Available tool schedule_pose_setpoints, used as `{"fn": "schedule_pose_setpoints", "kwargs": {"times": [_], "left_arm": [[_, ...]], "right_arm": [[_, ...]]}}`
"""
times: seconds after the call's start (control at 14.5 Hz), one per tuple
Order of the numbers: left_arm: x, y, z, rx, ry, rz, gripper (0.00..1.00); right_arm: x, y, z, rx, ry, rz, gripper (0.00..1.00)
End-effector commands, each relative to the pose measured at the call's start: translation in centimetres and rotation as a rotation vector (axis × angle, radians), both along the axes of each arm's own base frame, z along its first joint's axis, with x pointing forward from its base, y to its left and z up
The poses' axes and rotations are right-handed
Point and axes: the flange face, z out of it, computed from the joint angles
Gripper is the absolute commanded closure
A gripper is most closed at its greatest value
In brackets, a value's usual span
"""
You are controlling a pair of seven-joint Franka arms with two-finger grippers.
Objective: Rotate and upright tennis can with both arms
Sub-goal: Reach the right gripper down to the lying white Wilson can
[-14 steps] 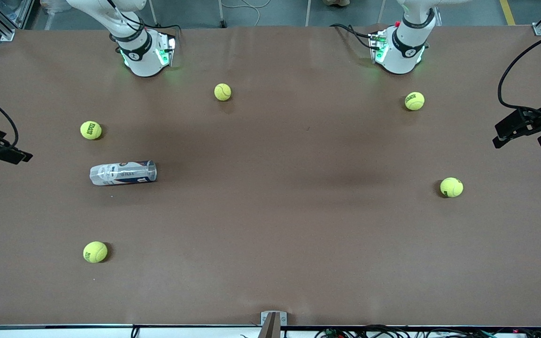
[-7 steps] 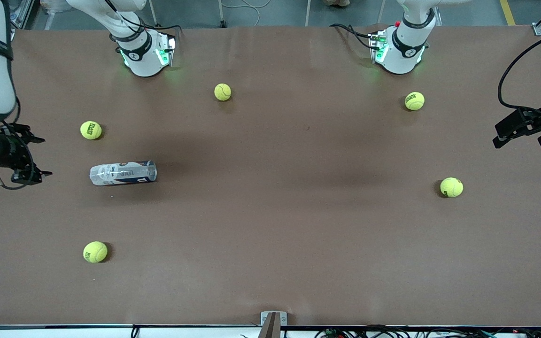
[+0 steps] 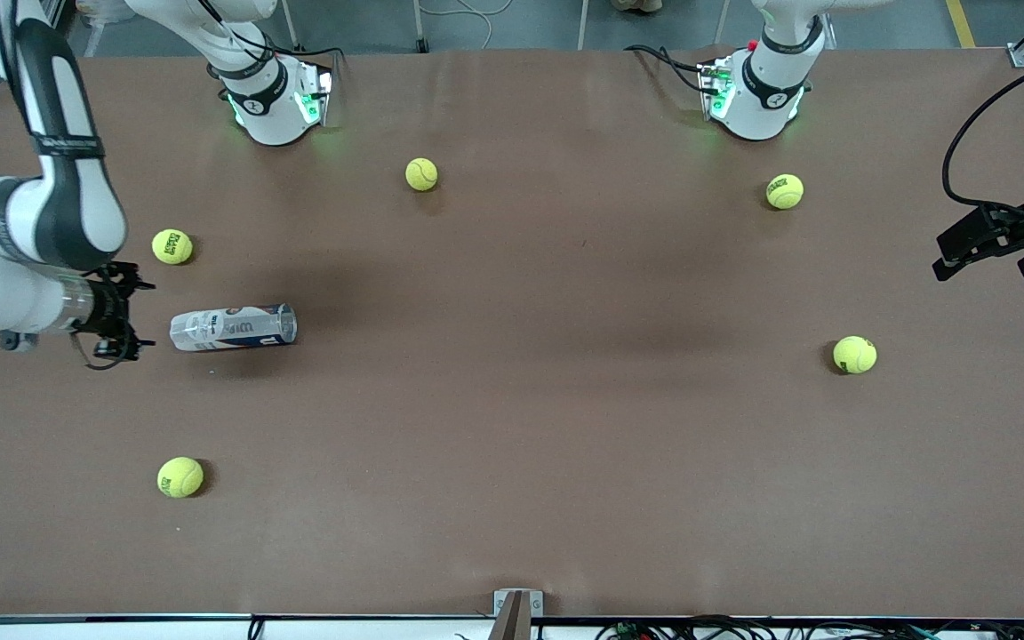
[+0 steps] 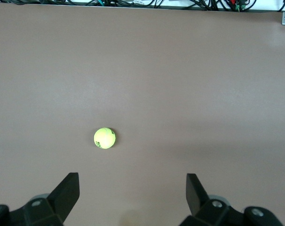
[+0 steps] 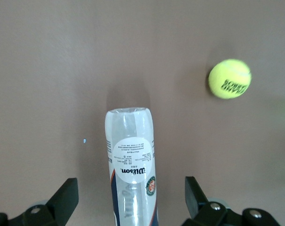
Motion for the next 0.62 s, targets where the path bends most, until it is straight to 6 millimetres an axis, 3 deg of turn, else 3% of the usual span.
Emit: {"fn": "schedule_pose_setpoints", "kwargs": {"times": [0.0, 0.14, 0.55], "left_arm": [[-0.4, 0.0, 0.5, 0.012, 0.001, 0.001, 0.00], [-0.4, 0.0, 0.5, 0.010, 0.001, 0.001, 0.00], [-0.4, 0.0, 0.4, 0.010, 0.002, 0.001, 0.00]], "right_arm": [[-2.0, 2.5, -1.2, -0.012, -0.041, -0.042, 0.00], [-2.8, 2.9, -3.1, -0.014, -0.065, -0.036, 0.00], [-4.3, 3.2, -5.8, -0.016, -0.085, -0.036, 0.00]]}}
